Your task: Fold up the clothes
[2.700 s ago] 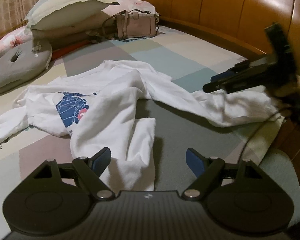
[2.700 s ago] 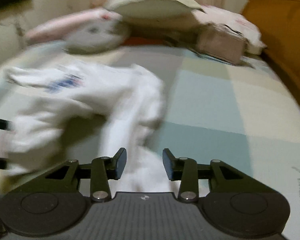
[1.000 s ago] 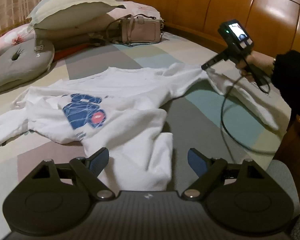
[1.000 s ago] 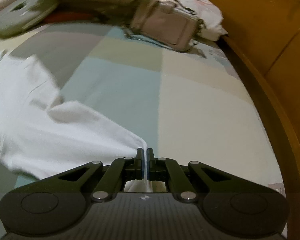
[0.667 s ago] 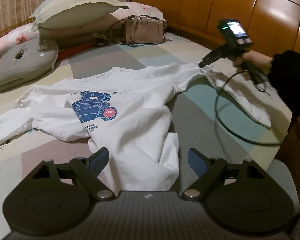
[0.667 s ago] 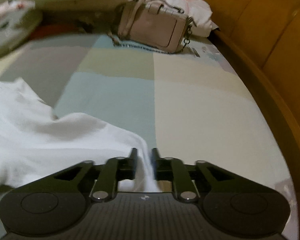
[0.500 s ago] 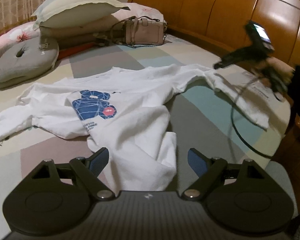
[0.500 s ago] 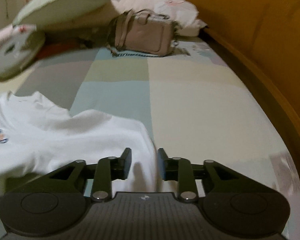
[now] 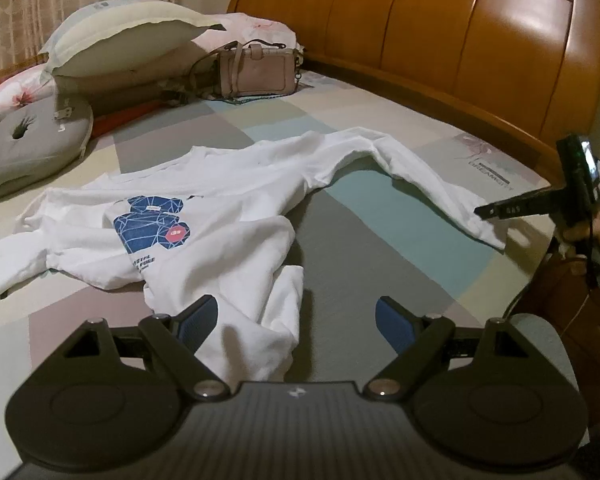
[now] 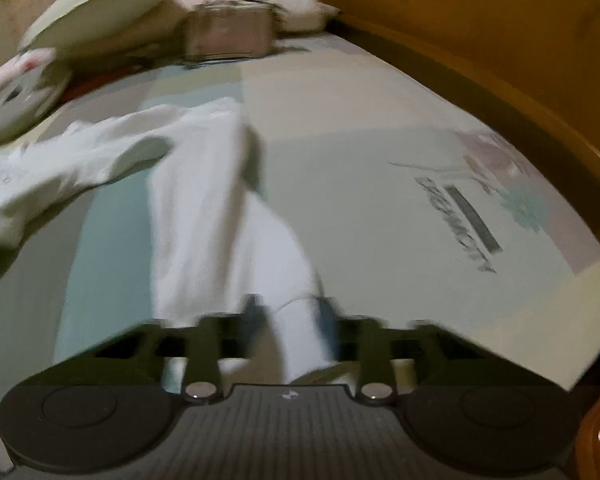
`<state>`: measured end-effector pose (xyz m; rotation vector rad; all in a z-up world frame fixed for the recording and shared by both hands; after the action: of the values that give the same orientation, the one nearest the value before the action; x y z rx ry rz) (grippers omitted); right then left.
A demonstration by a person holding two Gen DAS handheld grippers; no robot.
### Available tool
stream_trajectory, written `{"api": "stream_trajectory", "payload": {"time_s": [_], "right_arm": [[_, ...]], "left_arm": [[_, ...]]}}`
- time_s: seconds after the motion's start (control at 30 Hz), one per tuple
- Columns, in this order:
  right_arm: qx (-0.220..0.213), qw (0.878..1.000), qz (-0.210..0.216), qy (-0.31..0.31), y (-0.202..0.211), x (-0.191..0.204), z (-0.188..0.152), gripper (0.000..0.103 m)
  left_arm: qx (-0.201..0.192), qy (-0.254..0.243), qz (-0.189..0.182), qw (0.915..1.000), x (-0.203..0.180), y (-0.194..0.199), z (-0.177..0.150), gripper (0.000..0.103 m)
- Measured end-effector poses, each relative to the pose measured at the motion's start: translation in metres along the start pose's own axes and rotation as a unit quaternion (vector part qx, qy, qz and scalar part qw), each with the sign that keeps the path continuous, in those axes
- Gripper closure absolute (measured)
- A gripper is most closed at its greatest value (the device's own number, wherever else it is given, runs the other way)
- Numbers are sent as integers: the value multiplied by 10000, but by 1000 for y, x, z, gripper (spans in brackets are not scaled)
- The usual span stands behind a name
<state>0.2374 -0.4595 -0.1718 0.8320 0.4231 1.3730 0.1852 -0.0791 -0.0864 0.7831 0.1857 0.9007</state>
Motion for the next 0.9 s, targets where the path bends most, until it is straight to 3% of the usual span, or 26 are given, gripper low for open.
{"api": "stream_trajectory", "payload": {"time_s": [0.2,0.3,0.37,0.43,0.47,0.53,0.7,0.9], "right_arm": [[-244,9985,-489,-26,-5,-17,53,93],[-537,9906,-1252,-99,-13,-39,85,93],[-476,9846,-1633,-395,-16,-53,96,86],[-639,9876,-1280,-647,-6,-43,98,81],[-678,9896,-1072,-673,-1,-33,94,71],[-688,9934,-654,-640,8,-8,83,64],[-229,9994,251,-65,15,69,27,64],[189,9939,1071,197,21,147,-29,61]], "left_arm": [[-54,163,49,9998,0,9,-4,17],[-25,263,143,9995,6,12,-8,17],[-26,344,221,9992,13,15,-10,17],[-27,457,268,9986,21,17,-13,17],[-12,513,309,9982,26,19,-15,17],[38,609,431,9972,37,21,-20,17],[216,684,859,9937,75,30,-40,17],[433,959,1622,9811,137,58,-76,18]]}}
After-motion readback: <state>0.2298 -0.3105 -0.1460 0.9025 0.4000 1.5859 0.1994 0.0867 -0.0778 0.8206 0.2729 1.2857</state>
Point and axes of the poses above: each gripper's, at about its wrist camera, not at the fingertips, and y roughly against the way its jaws point, x to its left, z to its top, the point moved 7 cm from there along -y, roughly the way its jaws point, and after that the axes turned 15 degrees about -y, right-handed, at the moved point
